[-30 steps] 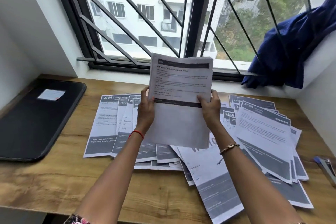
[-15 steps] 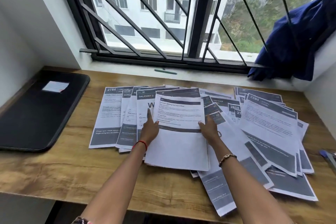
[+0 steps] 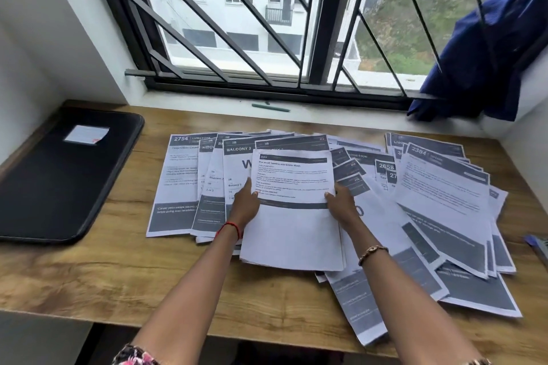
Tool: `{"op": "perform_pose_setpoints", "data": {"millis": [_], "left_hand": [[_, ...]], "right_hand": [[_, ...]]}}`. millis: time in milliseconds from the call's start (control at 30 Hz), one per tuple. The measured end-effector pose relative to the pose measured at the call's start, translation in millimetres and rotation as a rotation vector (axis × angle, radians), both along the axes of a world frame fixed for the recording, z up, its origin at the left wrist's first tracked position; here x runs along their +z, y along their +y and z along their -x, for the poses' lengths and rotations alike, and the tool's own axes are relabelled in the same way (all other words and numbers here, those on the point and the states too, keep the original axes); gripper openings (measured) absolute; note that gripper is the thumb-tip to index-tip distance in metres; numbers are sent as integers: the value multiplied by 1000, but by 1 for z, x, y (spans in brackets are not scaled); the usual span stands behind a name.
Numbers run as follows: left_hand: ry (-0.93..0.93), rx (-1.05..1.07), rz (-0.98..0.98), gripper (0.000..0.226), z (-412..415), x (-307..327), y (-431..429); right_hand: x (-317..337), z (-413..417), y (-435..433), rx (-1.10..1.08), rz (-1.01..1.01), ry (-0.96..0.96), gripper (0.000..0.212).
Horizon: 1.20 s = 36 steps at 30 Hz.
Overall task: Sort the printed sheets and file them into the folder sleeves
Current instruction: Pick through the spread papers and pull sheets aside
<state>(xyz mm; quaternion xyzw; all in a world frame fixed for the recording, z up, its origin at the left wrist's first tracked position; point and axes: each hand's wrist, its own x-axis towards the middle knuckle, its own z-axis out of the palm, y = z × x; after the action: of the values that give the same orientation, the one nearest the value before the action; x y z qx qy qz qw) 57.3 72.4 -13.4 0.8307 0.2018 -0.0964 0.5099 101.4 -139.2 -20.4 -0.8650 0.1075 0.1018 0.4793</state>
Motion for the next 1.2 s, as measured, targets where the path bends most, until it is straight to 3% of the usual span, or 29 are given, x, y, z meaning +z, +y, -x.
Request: {"op": "perform_pose_setpoints", "data": {"millis": [133,267,633,867,1067,1200], "left_hand": [[2,21,-21,52,0,-2,2],[-97,76,-44,35,0,-2,12],[-285,324,85,34,29,29,127],[-259,387,190,25,56,25,177],[-235,387,306,20,57,21,184],[-215,299,385,31,46,21,179]], "right_hand": [[4,2,3,-28,-6,-35,31],[14,4,16,-66,-70,-70,29],[28,-4,127,-4,-426,-8,23],[25,-6,185,71,-431,52,33],[22,-10,185,66,-466,103,36],[25,-11,172,21,-537,133,36]]}}
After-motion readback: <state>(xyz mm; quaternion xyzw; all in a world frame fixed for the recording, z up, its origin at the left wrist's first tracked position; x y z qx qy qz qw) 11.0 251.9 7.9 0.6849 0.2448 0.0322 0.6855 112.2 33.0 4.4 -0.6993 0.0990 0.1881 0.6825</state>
